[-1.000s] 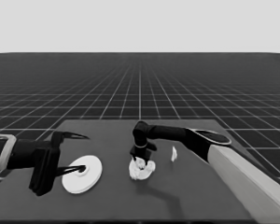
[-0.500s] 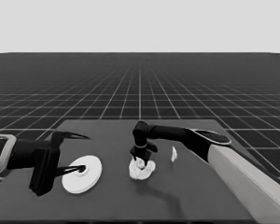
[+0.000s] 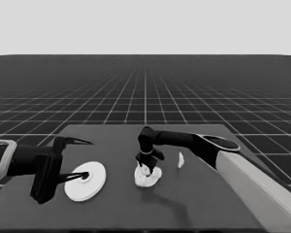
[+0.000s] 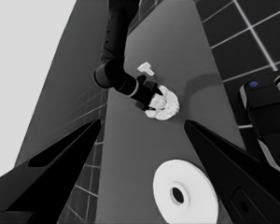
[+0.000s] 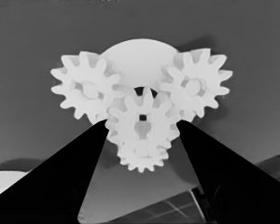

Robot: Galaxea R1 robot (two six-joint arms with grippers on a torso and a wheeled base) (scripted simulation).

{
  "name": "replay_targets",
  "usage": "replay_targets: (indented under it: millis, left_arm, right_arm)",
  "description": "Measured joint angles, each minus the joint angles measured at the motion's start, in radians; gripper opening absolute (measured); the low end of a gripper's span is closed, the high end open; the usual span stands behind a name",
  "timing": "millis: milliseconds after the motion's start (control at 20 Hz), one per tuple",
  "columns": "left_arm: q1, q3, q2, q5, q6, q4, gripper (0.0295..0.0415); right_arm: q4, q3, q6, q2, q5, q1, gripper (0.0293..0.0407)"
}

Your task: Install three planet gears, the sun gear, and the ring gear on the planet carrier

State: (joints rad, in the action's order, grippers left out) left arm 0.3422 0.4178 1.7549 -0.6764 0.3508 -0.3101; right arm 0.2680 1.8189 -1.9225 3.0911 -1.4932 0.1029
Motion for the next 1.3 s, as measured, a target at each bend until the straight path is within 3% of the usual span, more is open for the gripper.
replay_targets:
  millis: [1300]
  left_arm:
    - [0.0,0.0,0.0,0.0,0.0,0.0,0.0385]
  right_arm:
    - [0.0,0.0,-0.272,0.0,0.0,0.0,0.0309]
